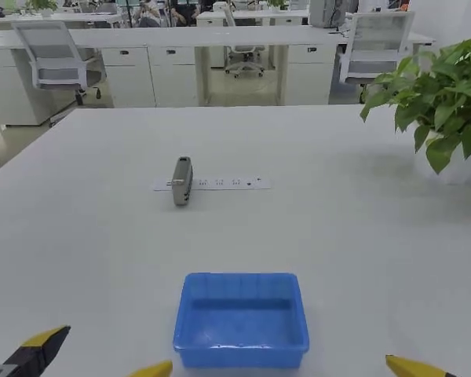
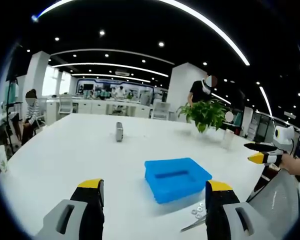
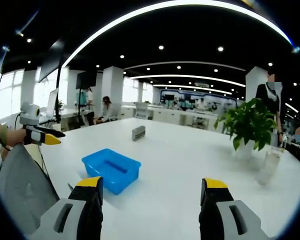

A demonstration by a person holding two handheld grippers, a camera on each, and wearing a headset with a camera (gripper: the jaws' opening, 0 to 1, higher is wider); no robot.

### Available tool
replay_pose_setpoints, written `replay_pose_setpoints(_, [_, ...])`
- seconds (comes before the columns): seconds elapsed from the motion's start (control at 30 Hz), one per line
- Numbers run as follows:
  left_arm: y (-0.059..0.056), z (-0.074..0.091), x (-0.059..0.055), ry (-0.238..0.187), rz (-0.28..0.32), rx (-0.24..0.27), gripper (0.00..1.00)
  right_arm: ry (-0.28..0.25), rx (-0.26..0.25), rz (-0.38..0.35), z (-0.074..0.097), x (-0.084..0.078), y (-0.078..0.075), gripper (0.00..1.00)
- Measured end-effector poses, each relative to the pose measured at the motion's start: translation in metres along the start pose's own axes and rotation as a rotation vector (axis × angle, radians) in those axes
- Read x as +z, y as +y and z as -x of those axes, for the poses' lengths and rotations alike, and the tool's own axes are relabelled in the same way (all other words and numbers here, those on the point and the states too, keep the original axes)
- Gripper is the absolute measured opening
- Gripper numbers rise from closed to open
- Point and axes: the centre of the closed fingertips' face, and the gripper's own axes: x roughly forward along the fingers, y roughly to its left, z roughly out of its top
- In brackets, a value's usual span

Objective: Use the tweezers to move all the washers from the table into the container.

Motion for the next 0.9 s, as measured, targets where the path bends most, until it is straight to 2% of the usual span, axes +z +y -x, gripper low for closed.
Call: replay_pose_setpoints(0.9, [-0.0003,0.0005,-0.001,0.01,-0.012,0.002,0.83,0.015,-0.001,0.005,-0.0008,-0.0025,-0.0004,0.77])
